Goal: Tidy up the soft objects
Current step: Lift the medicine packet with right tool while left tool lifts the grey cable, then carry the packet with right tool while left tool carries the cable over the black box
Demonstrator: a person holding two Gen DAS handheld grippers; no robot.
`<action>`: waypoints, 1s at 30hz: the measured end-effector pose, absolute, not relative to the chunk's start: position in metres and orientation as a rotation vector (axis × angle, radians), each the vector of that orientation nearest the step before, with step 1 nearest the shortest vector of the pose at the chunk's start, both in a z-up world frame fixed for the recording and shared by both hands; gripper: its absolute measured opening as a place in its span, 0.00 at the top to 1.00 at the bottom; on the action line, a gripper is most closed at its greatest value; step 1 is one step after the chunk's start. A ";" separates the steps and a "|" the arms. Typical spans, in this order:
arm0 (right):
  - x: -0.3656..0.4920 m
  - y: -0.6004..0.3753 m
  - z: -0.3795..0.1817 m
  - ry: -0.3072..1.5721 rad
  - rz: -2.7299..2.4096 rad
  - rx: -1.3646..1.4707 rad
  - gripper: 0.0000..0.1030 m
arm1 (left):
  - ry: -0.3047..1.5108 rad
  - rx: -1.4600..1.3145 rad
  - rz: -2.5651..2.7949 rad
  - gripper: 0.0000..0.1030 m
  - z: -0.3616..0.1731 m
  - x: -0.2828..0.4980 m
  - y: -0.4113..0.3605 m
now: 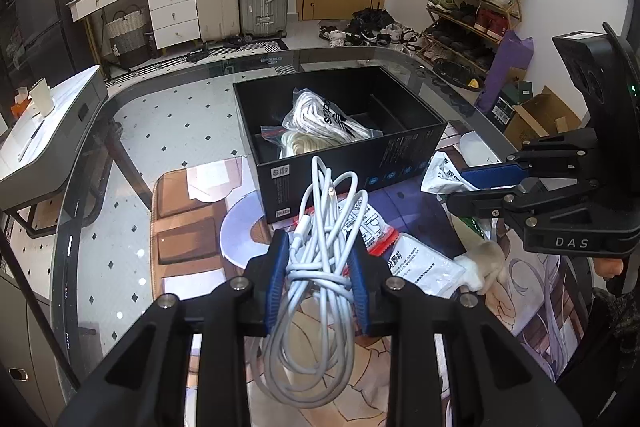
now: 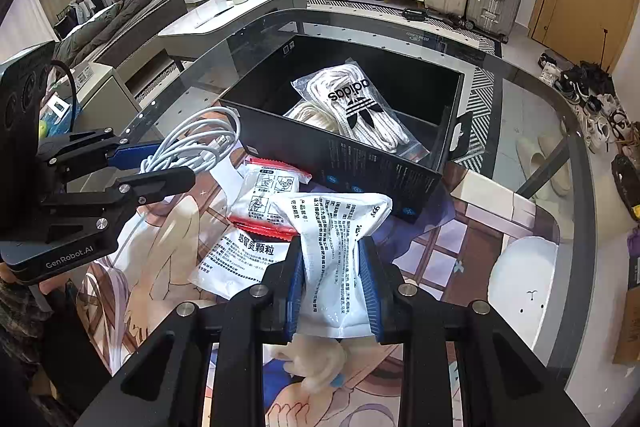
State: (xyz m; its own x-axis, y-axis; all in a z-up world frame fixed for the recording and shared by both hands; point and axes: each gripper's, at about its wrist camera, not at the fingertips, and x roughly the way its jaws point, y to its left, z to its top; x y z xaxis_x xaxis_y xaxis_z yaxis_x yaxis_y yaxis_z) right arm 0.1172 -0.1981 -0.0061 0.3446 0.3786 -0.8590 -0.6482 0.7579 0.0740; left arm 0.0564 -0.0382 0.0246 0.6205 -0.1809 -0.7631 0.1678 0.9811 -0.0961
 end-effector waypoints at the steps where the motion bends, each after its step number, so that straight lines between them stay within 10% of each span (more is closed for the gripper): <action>1: 0.117 -0.198 -0.005 1.018 0.682 -0.299 0.74 | 0.875 -0.014 -0.200 0.73 0.026 0.057 -0.039; 30: 0.148 -0.199 0.047 0.924 0.667 -0.227 0.74 | 0.808 -0.033 -0.195 0.73 0.053 0.095 -0.043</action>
